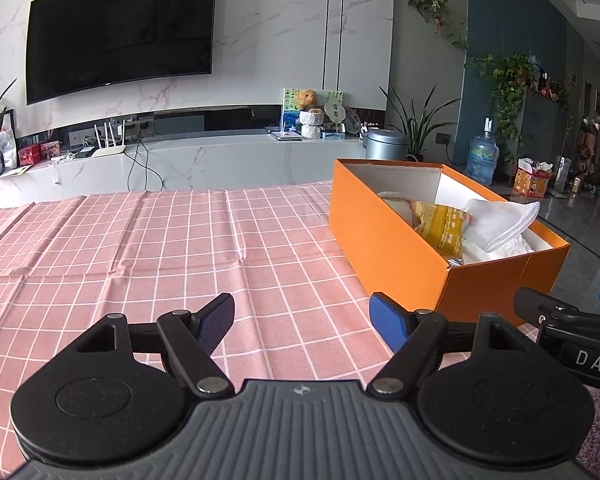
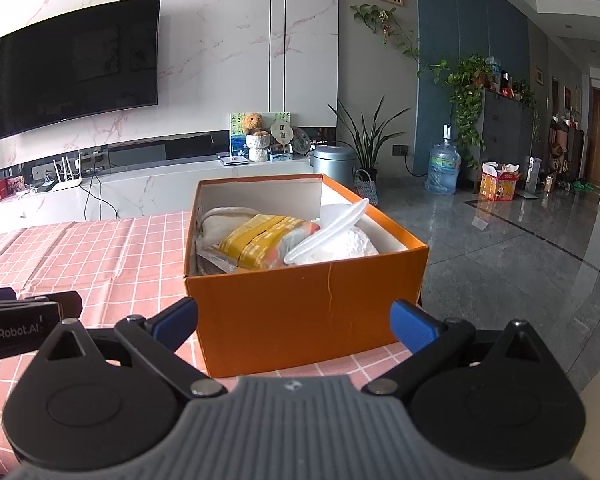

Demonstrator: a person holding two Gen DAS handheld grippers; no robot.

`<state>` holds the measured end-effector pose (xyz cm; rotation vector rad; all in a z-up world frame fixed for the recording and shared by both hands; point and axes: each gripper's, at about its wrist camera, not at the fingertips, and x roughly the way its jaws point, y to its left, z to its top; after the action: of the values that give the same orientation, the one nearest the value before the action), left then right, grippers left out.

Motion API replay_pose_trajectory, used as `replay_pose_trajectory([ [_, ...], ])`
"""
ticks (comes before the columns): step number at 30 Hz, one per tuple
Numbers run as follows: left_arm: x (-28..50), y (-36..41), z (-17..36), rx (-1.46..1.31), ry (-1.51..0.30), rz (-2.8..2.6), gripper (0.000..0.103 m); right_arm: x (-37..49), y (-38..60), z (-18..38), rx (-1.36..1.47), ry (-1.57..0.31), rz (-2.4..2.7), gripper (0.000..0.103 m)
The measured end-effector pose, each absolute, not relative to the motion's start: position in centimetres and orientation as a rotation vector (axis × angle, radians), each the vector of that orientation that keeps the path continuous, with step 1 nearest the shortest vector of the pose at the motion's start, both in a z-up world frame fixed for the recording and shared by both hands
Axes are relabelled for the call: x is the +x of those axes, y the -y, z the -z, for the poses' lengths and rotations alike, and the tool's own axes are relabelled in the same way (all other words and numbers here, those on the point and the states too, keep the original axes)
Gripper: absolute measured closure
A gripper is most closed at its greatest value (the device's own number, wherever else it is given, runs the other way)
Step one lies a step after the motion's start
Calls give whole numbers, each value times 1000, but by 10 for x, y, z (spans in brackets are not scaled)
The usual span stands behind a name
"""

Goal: Organize soft objects

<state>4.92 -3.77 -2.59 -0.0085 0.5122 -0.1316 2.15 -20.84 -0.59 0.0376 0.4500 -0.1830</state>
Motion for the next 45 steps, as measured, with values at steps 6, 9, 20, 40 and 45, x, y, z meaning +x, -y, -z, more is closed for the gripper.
replay_pose_trajectory([
  [6, 47, 39, 25, -5, -513, 121, 17, 19, 209, 6, 44, -445, 186, 3],
  [9, 47, 39, 25, -7, -515, 118, 17, 18, 209, 5, 44, -445, 187, 3],
  [20, 44, 39, 26, -6, -516, 112, 17, 16, 209, 4, 46, -440, 191, 3],
  [40, 39, 40, 23, -4, -513, 119, 17, 8, 202, 0, 26, -409, 191, 3],
  [45, 38, 40, 22, -5, -511, 119, 17, 8, 201, -1, 21, -406, 188, 3],
])
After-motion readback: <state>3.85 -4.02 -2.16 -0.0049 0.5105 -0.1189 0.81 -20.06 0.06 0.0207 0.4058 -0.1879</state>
